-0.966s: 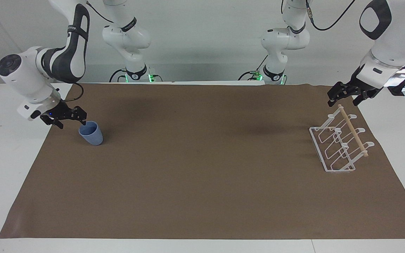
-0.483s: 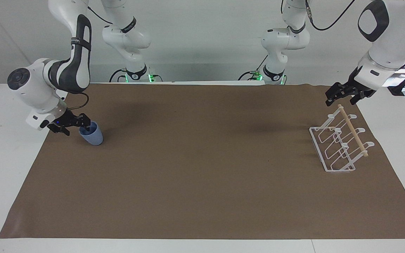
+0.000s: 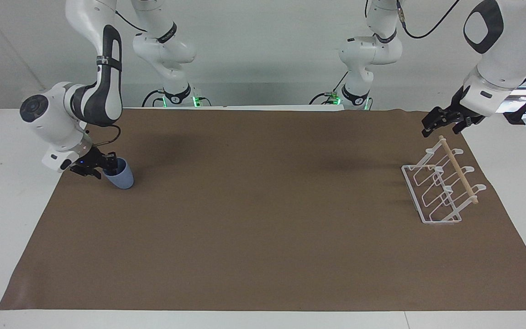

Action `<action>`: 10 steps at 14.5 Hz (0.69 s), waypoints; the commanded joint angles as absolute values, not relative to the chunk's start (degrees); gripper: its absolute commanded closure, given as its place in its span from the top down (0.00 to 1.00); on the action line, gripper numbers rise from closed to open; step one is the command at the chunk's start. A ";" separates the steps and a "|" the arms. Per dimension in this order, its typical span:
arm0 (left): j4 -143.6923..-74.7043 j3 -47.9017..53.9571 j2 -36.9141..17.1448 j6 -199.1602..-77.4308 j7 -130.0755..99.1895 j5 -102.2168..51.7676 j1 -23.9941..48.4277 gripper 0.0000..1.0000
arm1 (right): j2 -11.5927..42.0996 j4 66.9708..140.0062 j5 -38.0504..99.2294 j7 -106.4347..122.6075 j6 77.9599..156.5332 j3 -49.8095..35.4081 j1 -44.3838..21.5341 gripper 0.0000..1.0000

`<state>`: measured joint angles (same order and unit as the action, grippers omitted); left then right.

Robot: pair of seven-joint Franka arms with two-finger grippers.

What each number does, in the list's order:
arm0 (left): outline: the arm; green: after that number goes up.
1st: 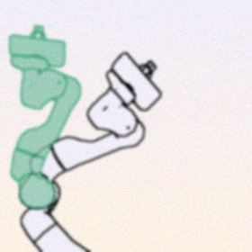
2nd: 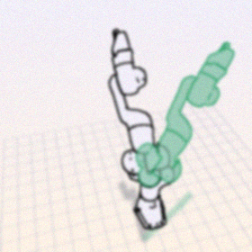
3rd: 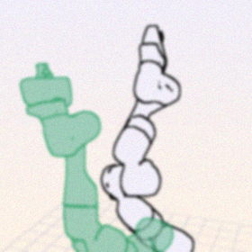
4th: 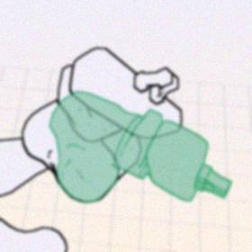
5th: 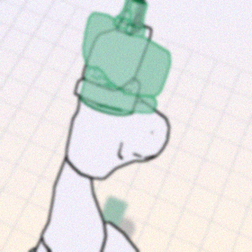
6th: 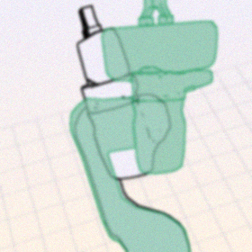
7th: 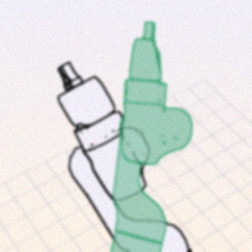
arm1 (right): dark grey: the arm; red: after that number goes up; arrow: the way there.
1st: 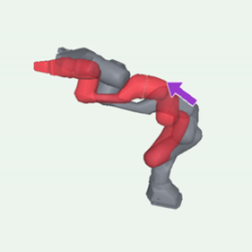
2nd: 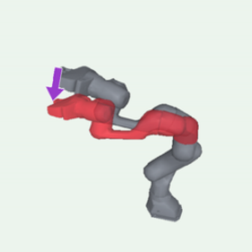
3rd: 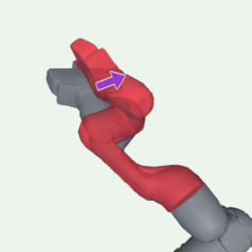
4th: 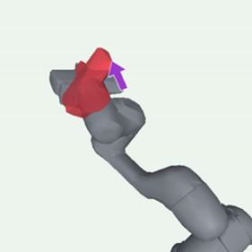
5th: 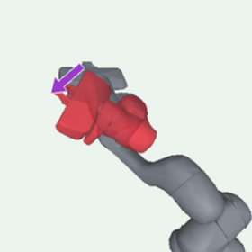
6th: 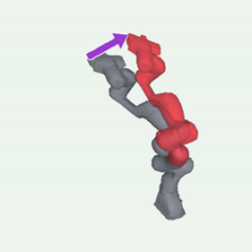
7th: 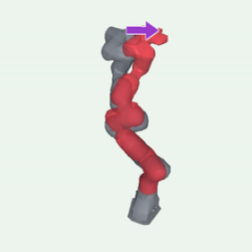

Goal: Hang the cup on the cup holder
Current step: 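Reach the right gripper down to the light blue cup and grasp it, then lift the cup with the right gripper toward the left gripper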

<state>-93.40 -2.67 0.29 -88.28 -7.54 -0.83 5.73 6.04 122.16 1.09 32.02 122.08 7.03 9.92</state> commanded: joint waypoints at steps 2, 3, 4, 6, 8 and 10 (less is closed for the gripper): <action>-95.19 -2.55 1.85 -89.82 -21.22 -2.02 6.59 1.00 | 5.80 122.52 1.41 33.49 122.08 6.94 9.93 0.00; -95.10 -2.64 1.85 -90.26 -25.79 -4.37 6.59 1.00 | 5.89 121.56 1.32 33.66 120.60 6.77 9.93 0.00; -95.10 -2.72 1.76 -90.61 -30.19 -6.74 6.50 1.00 | 6.06 118.77 1.32 33.66 116.84 6.51 9.93 0.00; -95.45 -2.64 1.93 -91.58 -41.43 -9.57 6.59 1.00 | 5.89 111.39 2.80 33.23 106.83 6.24 8.19 0.00; -96.67 -2.46 2.37 -91.67 -51.37 -11.33 8.69 1.00 | 5.71 107.41 14.08 33.05 100.66 6.07 6.68 0.00; -97.21 -2.46 2.81 -91.67 -63.92 -17.19 9.58 1.00 | 5.54 107.40 28.67 30.34 98.97 5.80 4.93 0.00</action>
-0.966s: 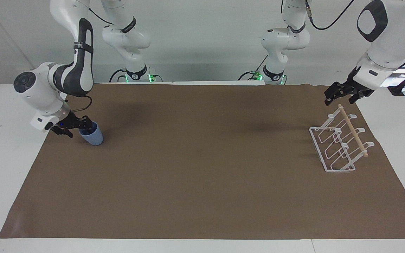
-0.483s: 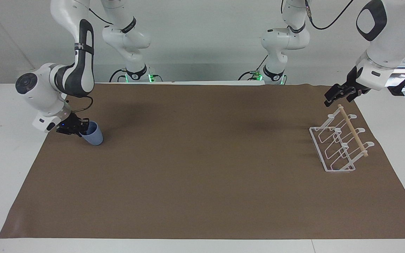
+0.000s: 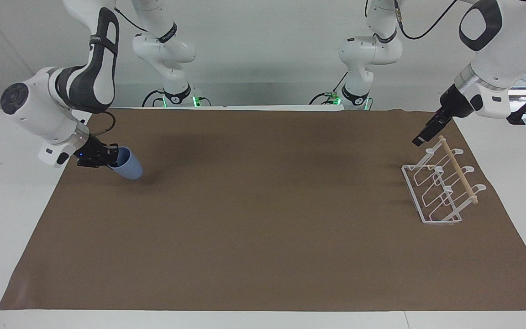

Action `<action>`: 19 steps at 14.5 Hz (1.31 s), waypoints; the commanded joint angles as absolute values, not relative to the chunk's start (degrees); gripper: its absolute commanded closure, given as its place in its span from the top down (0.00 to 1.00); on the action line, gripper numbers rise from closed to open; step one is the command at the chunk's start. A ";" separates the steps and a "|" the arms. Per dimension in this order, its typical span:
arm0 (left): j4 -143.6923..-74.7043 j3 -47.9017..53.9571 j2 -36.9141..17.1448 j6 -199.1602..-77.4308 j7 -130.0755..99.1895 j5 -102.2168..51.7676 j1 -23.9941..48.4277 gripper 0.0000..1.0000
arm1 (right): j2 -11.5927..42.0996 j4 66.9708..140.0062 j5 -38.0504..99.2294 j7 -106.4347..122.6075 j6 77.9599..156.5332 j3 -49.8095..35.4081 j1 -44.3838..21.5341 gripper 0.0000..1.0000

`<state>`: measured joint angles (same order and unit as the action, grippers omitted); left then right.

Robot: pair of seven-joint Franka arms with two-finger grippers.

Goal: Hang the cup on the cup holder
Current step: 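Lift the cup with the right gripper toward the left gripper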

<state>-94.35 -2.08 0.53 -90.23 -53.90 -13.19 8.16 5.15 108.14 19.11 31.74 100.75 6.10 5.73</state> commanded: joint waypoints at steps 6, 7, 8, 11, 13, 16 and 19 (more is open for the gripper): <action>-100.45 -2.37 2.99 -95.70 -86.03 -38.12 14.57 0.99 | 5.54 107.75 62.45 6.37 105.88 5.80 -9.38 0.00; -100.89 -2.37 2.90 -97.45 -86.57 -39.10 16.59 0.99 | 5.54 107.93 65.71 3.54 109.13 5.80 -13.06 0.00; -101.77 -2.37 2.81 -99.56 -87.44 -40.68 17.66 0.99 | 5.54 108.02 66.96 2.21 112.29 5.80 -15.79 0.00; -101.78 -2.46 2.20 -105.18 -92.27 -42.28 22.49 0.99 | 5.54 108.54 69.42 -4.28 115.57 5.80 -23.36 0.00; -101.87 -2.55 2.11 -108.62 -94.12 -42.19 25.47 0.99 | 5.54 108.63 70.40 -6.76 118.81 5.80 -27.49 0.00; -102.13 -2.55 2.02 -110.48 -95.10 -41.84 26.63 0.99 | 5.54 108.72 70.40 -9.40 120.76 5.80 -30.23 0.00; -104.05 -2.55 1.41 -110.39 -95.19 -41.57 26.72 0.99 | 5.54 108.72 70.75 -9.84 120.67 5.45 -30.76 0.00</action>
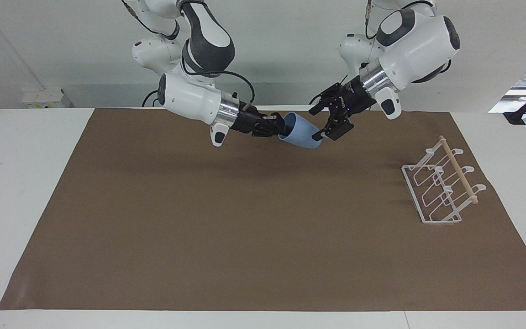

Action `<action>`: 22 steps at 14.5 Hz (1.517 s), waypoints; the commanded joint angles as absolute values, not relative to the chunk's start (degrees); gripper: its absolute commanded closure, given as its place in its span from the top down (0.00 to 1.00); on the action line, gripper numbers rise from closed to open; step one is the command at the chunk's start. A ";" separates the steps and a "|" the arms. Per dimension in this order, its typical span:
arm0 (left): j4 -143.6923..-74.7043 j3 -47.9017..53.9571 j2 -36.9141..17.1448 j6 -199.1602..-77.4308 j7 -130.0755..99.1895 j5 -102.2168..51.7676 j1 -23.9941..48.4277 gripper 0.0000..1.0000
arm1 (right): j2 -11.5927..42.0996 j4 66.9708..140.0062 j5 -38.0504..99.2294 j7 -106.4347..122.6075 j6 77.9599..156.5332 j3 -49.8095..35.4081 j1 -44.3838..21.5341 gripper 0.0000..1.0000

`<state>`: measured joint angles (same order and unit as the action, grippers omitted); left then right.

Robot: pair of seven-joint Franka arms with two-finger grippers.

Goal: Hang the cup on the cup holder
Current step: 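Lift the cup with the right gripper toward the left gripper, then grasp the cup with the left gripper while the right gripper holds it, then carry the cup toward the rack while the right gripper withdraws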

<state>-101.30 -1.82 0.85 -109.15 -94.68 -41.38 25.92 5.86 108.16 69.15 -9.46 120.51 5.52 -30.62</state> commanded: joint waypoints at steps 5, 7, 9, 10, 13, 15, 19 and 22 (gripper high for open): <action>-106.52 -2.46 0.09 -114.43 -95.18 -39.64 28.91 0.80 | 5.54 108.63 70.75 -10.99 121.03 5.10 -31.20 0.00; -106.78 -2.46 0.00 -114.17 -95.97 -38.94 29.44 0.00 | 5.54 108.63 70.75 -10.99 121.11 5.10 -31.29 0.00; -106.53 -2.46 -0.09 -113.56 -96.68 -38.85 29.27 0.00 | 5.54 108.63 70.75 -10.99 121.20 5.10 -31.29 0.00; -106.52 -2.46 0.00 -113.47 -96.77 -38.93 29.09 0.00 | 5.54 108.63 70.75 -10.99 121.20 5.10 -31.29 0.00; -105.56 -3.07 -0.17 -109.79 -98.69 -37.71 28.04 0.00 | 5.54 108.55 70.75 -11.86 121.11 5.10 -31.29 0.12; -103.63 -2.99 -0.61 -106.10 -102.98 -30.63 25.76 0.00 | 5.54 108.37 70.49 -12.22 121.20 5.10 -31.11 0.98; -102.66 -2.99 -1.67 -104.59 -106.00 -8.41 25.66 0.00 | 4.58 107.67 67.17 -11.51 121.29 5.89 -27.09 0.99; -101.17 -2.73 -2.46 -98.02 -105.38 12.41 26.63 0.00 | 2.99 107.49 46.93 -11.51 121.11 5.89 -20.33 0.99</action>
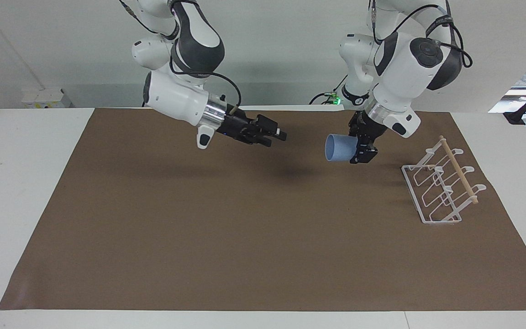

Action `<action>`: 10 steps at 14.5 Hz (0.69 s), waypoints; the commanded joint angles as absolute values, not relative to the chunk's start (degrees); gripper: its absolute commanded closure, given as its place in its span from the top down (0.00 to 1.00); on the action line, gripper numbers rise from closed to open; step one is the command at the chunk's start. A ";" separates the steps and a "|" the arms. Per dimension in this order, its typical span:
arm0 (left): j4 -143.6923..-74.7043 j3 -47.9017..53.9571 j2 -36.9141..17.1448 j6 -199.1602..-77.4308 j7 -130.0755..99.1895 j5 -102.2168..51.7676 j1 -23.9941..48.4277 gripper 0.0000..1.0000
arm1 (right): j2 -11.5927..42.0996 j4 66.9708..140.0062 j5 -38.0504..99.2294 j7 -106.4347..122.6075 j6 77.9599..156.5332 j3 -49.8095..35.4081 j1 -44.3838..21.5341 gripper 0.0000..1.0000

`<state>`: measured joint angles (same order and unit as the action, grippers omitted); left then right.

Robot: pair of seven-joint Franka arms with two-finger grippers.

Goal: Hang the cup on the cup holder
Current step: 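Carry the cup toward the rack while the right gripper withdraws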

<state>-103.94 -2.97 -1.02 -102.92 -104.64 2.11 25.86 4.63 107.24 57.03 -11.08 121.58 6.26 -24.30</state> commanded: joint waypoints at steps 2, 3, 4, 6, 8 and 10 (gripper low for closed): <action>-101.42 -2.72 -3.95 -95.37 -105.90 24.81 28.29 0.00 | 1.59 107.49 30.58 -11.43 118.67 5.63 -14.62 0.99; -101.43 -2.72 -5.17 -94.14 -106.08 30.09 28.56 0.00 | 0.54 107.32 23.71 -11.60 114.65 5.71 -12.07 0.99; -101.34 -2.81 -6.66 -92.48 -107.74 35.98 29.17 0.00 | -0.08 106.62 16.07 -11.43 111.13 5.97 -10.48 0.99; -101.42 -2.72 -10.97 -90.27 -114.05 52.31 29.71 0.00 | -0.18 99.01 5.14 -11.16 98.52 5.89 -5.56 0.99; -101.42 -2.81 -15.45 -85.98 -116.53 65.50 29.18 0.00 | 0.35 91.70 3.26 -8.46 88.29 5.89 -2.65 0.99; -101.42 -2.90 -19.05 -84.29 -118.20 71.43 28.22 0.00 | 0.27 88.17 -0.95 -3.19 82.64 5.71 -1.59 0.99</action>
